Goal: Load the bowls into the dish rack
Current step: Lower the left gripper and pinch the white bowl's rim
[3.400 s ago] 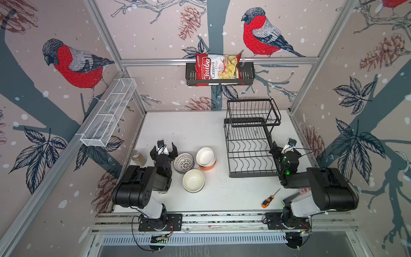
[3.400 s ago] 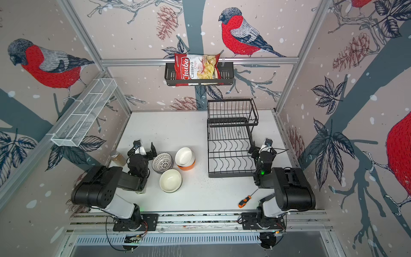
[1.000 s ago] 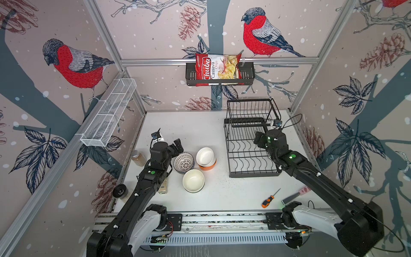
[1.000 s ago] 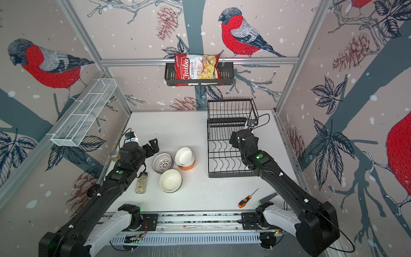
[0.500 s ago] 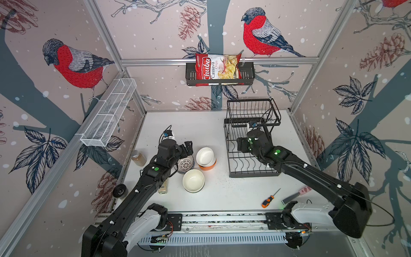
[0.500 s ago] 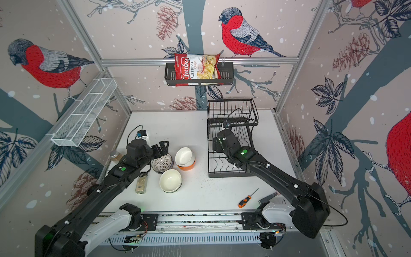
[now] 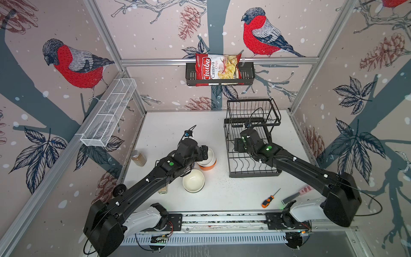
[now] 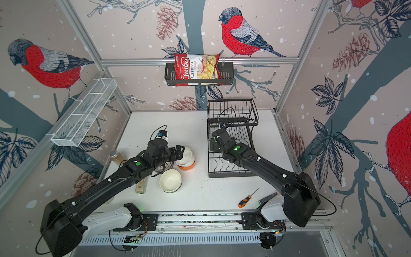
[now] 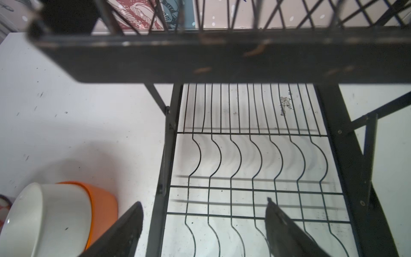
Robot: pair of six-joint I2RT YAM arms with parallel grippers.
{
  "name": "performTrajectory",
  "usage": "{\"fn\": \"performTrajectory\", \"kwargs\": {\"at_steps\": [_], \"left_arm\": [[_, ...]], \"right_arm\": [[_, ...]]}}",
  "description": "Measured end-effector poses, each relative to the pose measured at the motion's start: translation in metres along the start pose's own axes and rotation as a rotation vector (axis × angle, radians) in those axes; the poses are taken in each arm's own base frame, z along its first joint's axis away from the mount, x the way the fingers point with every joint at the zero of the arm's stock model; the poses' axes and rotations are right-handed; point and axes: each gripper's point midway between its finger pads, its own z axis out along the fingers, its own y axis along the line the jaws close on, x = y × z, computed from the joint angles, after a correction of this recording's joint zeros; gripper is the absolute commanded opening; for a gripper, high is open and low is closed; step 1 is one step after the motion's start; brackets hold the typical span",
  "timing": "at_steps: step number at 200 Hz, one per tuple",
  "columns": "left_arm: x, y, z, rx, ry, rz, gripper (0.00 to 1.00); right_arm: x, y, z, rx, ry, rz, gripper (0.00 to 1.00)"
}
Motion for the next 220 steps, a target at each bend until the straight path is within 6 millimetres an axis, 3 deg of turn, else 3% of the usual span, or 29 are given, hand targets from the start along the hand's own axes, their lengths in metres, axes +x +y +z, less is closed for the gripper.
{"fn": "performTrajectory", "kwargs": {"at_steps": [43, 99, 185, 220], "left_arm": [[0.016, -0.024, 0.015, 0.008, 0.069, 0.053, 0.81], [0.039, -0.024, 0.036, -0.044, 0.167, 0.092, 0.72], [0.054, -0.038, 0.064, -0.059, 0.259, 0.129, 0.44], [0.065, -0.035, 0.076, -0.097, 0.316, 0.146, 0.31]], "right_arm": [[-0.001, -0.017, 0.005, 0.037, 0.014, 0.03, 0.86], [0.012, -0.04, 0.014, 0.067, 0.052, 0.059, 0.85], [0.024, -0.051, 0.023, 0.054, 0.073, 0.09, 0.83], [0.028, -0.053, 0.025, 0.053, 0.08, 0.092, 0.83]]}}
